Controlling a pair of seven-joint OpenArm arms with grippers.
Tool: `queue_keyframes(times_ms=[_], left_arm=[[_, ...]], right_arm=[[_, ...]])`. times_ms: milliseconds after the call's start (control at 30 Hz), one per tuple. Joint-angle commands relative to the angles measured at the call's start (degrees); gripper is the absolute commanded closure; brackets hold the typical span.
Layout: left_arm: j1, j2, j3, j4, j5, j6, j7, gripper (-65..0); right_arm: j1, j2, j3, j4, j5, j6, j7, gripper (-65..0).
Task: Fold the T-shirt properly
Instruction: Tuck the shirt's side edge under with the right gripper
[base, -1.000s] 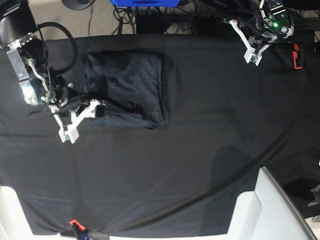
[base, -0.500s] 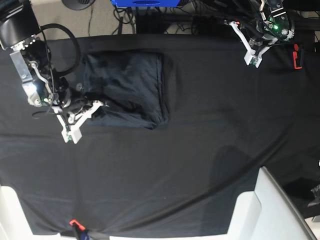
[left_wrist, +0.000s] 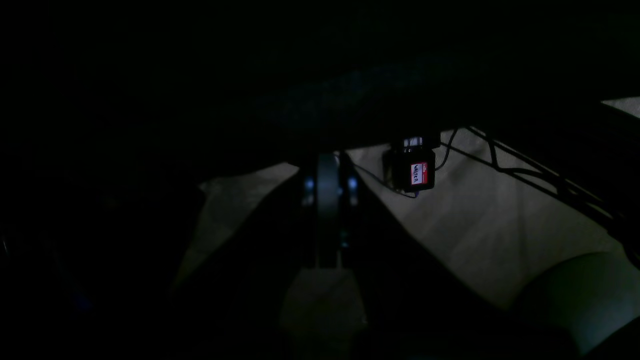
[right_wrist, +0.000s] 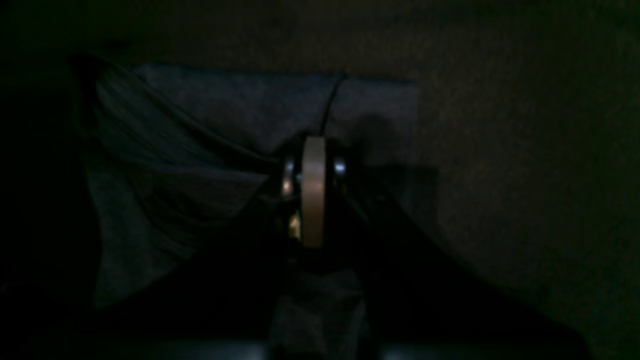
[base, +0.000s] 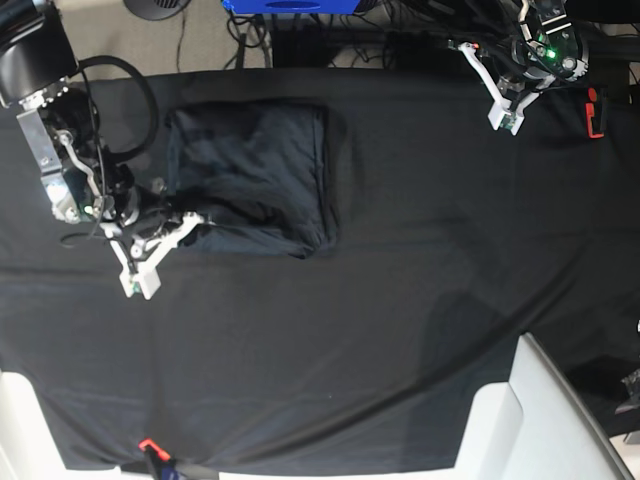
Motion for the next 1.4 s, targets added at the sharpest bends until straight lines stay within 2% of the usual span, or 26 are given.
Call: queue_keyframes(times_ms=[0,433,600,733,1033,1300,1367], left_arm=[[-0.1,-0.4,0.0,0.7,-0.6,-0.1,-1.0,0.0],[-0.1,-0.4,0.0,0.7,-0.6,-0.1,-1.0,0.0],[-0.1,-0.4,0.0,0.7,-0.6,-0.1,-1.0,0.0],[-0.1,-0.4,0.0,0.7,-0.6,-0.1,-1.0,0.0],[-1.3,-0.5,-0.2,-3.5,-0.6,-0.1,-1.0,0.0],[-2.0,-0.5,-0.1,-6.0,-0.6,-0.1,-1.1,0.0],[-2.0,-0.5,-0.1,-6.0,-0.6,-0.1,-1.1,0.0]], right_arm=[[1.1,0.6,0.5,1.8,0.2,0.5,0.9,-0.2],[3.0,0.2,0.5,3.0,0.2,0.5,0.9,-0.2],[2.1,0.7,0.5,3.4,0.2,0.7,4.8,-0.2],[1.0,0.7,0.6,3.6,0.2,3.9,5.7,-0.2],[-1.1,0.7,0.7,11.1,0.2,4.2,5.8,-0.2],[-2.2,0.5,2.7,11.7,0.3,4.6,7.4,-0.2],[-3.2,0.3,4.6,11.8,0.3,7.8,9.2,-0.2]])
